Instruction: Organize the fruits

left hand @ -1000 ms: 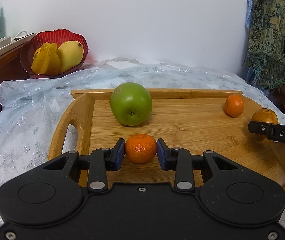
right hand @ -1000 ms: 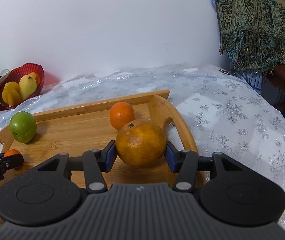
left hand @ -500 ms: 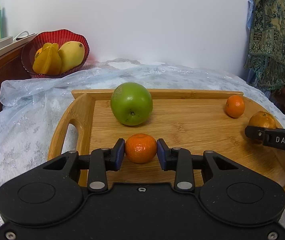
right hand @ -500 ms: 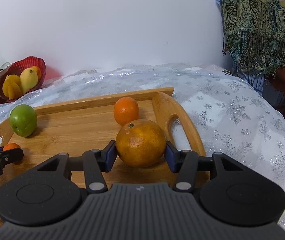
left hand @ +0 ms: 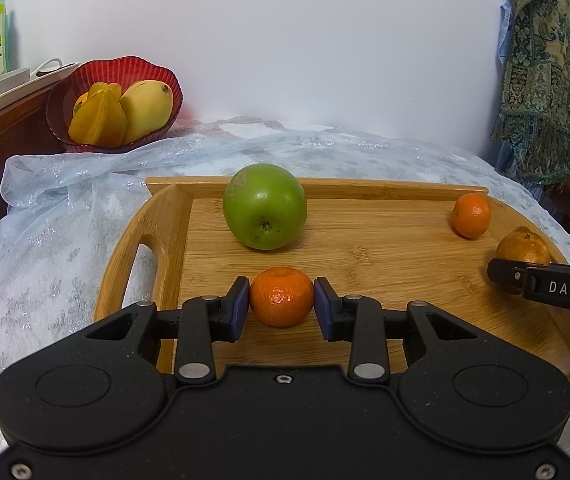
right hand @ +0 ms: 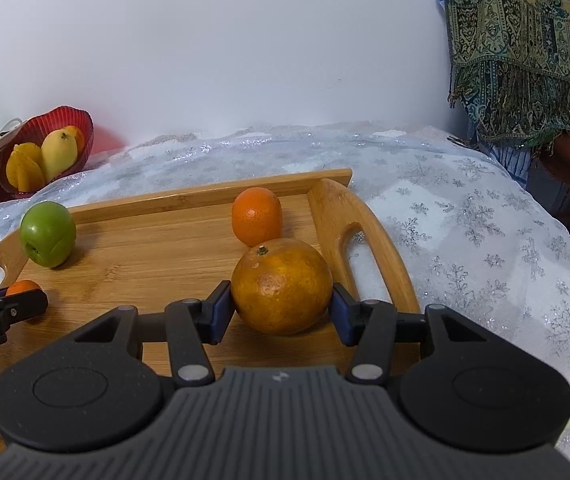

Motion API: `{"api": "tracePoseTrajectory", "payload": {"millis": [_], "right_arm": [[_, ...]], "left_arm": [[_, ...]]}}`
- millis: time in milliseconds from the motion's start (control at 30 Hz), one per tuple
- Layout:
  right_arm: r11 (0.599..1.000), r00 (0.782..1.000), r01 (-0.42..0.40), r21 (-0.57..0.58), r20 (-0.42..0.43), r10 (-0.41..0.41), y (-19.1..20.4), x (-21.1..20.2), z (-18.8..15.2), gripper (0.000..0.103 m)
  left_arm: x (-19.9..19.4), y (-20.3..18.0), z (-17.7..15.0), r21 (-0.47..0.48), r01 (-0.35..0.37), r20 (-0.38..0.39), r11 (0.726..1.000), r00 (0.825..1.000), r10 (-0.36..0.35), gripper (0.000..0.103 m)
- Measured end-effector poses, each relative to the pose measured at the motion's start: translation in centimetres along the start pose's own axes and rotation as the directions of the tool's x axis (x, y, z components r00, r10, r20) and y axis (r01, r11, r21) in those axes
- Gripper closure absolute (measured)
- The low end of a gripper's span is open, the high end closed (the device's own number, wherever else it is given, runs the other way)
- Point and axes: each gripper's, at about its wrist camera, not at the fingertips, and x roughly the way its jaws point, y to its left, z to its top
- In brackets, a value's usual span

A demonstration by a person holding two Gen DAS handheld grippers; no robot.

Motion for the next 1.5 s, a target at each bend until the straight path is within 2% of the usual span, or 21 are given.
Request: {"api": "tracePoseTrajectory", "payload": {"millis": [800,1000,1167,1500], "right_arm": [[0.999,1.000,-0.009,-0.032,-0.001,0.009,0.6,-0.3,-0.2,0.044],[0.999,1.000,-0.005,-0.033,0.000,0.005,0.7,-0.3,-0.2,0.044],[0.999,1.000,0.003,-0.039,0.002,-0.003,0.9,-0.5,-0.4,0.035],[1.000,1.000,0.001,-0.012,0.007,-0.001,0.7,-1.1,-0.7,0.029]], "left_arm": [[0.3,-0.2,-0.2,0.002,-0.002,-0.013,1.000,1.000,0.002,0.067],[0.0,-0.3,-0.3,0.002,-0.002,-0.011,1.000,1.000,0.002,0.060],[-0.4,-0.5,-0.3,0.011,-0.003,0.003,1.000,1.000,0.003,0.054],[-1.1,-0.5,-0.4,0.007,-0.005,0.020,1.000,1.000,0.005,0.043]]}}
